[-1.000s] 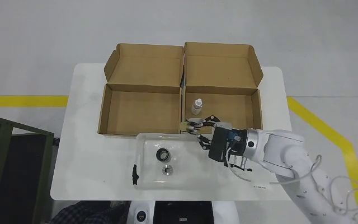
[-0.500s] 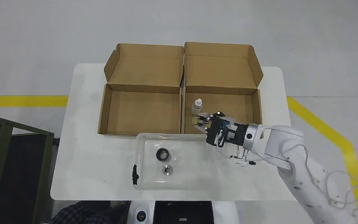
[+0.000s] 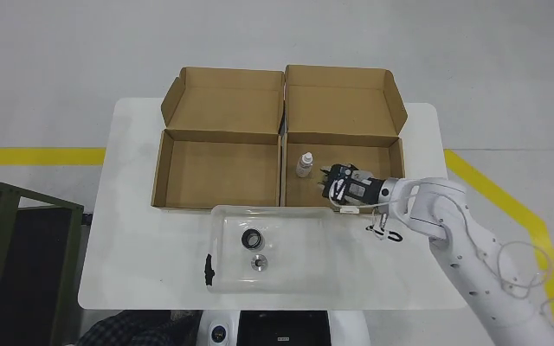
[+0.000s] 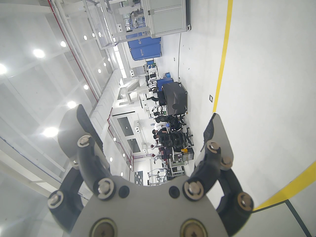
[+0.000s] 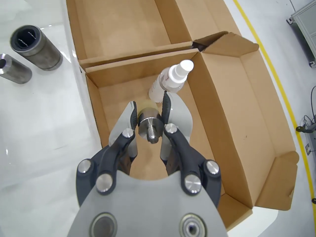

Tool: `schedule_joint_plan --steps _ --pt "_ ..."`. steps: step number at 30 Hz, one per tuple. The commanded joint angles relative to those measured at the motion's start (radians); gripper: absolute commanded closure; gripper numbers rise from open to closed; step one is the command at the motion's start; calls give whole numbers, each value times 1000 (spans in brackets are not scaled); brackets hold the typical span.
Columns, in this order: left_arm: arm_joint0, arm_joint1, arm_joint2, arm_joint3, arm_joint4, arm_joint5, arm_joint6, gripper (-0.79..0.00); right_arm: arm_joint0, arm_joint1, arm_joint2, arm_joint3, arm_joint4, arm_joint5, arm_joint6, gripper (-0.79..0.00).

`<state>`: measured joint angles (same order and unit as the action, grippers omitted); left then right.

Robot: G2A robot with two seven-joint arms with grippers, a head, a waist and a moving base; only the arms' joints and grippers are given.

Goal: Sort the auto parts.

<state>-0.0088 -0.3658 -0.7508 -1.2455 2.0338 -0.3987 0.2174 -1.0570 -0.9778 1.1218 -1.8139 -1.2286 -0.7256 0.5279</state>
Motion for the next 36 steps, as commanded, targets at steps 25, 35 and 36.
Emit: schedule_joint_plan --steps 25,35,36 --pt "0 0 0 0 0 0 0 -785 217 -70 -221 286 -30 57 134 0" --pt "0 0 0 0 0 0 0 -785 247 -87 -244 306 -15 68 142 -705" --pt "0 0 0 0 0 0 0 -785 246 -87 -239 298 -11 70 143 -705"
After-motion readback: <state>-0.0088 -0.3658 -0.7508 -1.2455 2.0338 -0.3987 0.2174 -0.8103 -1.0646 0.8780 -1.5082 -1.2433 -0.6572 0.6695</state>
